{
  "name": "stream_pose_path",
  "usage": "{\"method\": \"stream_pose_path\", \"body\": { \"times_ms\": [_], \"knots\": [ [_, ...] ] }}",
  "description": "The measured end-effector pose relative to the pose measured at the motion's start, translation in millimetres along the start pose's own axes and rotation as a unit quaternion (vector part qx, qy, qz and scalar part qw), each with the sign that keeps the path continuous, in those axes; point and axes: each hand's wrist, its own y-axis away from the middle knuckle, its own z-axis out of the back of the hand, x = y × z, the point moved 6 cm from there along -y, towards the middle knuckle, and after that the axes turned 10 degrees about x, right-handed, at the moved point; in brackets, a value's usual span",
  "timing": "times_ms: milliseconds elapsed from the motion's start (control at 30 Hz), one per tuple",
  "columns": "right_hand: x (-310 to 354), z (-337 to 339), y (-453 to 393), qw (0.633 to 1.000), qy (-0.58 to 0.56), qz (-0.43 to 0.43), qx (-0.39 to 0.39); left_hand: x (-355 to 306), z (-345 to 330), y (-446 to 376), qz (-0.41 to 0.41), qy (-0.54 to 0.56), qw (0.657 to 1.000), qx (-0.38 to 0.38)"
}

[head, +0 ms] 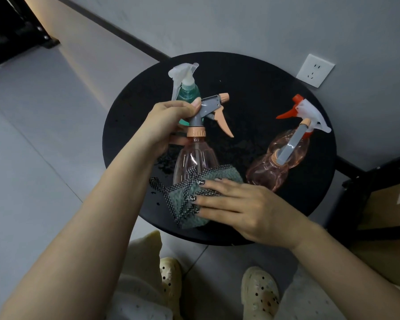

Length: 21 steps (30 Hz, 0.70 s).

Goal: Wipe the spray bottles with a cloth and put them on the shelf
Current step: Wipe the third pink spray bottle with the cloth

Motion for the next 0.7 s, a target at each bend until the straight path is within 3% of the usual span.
{"method": "stream_pose_path", "body": {
  "times_ms": [200, 333, 500, 700],
  "knots": [
    [-24, 13, -12, 0.981, -0.115, -0.137, -0.077, 3, -12, -2, 0.011, -0.002, 1.000, 0.005],
    [-37, 18, -12, 0.955, -0.183, -0.208, -0.109, 2, -15, -1, 0.001, 0.061, 0.998, 0.010],
    [-21, 10, -4, 0.987, -0.094, -0.116, -0.067, 2, -6, -3, 0.021, 0.025, 0.999, 0.000],
    [-3, 0, 10, 0.999, -0.015, -0.034, -0.019, -1, 4, -3, 0.011, 0.025, 1.000, -0.013]
  ]
}}
